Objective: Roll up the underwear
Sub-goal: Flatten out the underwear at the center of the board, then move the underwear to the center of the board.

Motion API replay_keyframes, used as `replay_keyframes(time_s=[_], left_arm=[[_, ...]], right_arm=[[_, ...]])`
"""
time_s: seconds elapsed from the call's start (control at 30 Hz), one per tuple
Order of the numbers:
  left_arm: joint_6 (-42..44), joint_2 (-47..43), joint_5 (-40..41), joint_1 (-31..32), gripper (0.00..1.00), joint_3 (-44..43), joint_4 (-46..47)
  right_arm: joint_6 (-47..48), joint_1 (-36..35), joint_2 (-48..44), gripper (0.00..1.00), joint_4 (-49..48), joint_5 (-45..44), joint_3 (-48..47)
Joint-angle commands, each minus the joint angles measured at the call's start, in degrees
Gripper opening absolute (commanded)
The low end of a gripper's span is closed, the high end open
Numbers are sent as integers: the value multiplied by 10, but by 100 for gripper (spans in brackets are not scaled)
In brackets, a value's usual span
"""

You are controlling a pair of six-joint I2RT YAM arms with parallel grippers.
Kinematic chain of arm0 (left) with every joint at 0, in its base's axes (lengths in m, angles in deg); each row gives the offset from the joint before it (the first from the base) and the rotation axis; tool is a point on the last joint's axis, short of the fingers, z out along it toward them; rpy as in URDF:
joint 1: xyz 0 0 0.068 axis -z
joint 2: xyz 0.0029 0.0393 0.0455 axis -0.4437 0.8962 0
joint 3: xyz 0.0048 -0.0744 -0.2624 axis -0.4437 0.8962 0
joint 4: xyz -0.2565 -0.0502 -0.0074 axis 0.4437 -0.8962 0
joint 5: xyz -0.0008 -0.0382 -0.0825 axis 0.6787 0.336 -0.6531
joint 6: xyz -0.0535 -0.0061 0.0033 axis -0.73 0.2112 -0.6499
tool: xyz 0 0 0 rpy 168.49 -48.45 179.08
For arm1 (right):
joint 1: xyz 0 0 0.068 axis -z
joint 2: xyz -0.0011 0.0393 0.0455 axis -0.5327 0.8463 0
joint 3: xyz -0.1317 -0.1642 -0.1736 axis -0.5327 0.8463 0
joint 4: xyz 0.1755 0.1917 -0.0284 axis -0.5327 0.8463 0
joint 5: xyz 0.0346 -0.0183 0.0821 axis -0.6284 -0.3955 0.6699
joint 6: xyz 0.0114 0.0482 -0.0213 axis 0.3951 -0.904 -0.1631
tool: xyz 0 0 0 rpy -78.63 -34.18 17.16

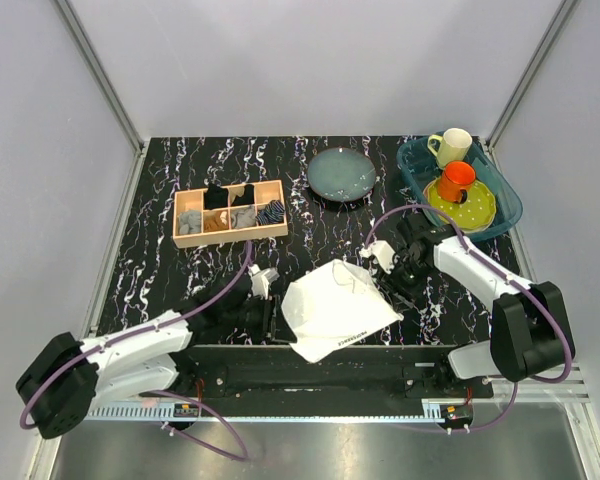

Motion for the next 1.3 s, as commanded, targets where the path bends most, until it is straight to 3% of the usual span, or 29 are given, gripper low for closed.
replay_keyframes(time_s=[0.0,0.13,0.2,0.33,0.6,0.93,1.0,1.03,1.13,1.27], left_arm=[[24,-53,27,2,44,-48,-69],[97,-60,105,-4,55,-114,-141],[138,-19,123,-18,55,-150,-141],[184,59,100,-37,52,-207,-130],[246,53,117,-57,56,-234,-139],[259,-4,114,-93,58,-216,-163],[259,-15,111,-98,59,-210,-165],[260,-18,111,-99,59,-209,-166],[262,-26,111,-103,59,-205,-172],[265,-34,112,-107,59,-202,-174]], right_arm=[[26,6,-24,55,19,-16,-23],[34,6,-8,56,2,59,-51],[3,6,36,55,-35,93,-69],[-18,5,120,56,-17,134,-117],[-20,-9,130,56,-45,104,-76],[-32,-20,171,43,-60,80,-82],[-33,-19,176,38,-60,75,-88],[-34,-19,178,28,-61,64,-95],[-37,-12,174,11,-66,30,-113],[-41,18,172,3,-83,-19,-149]])
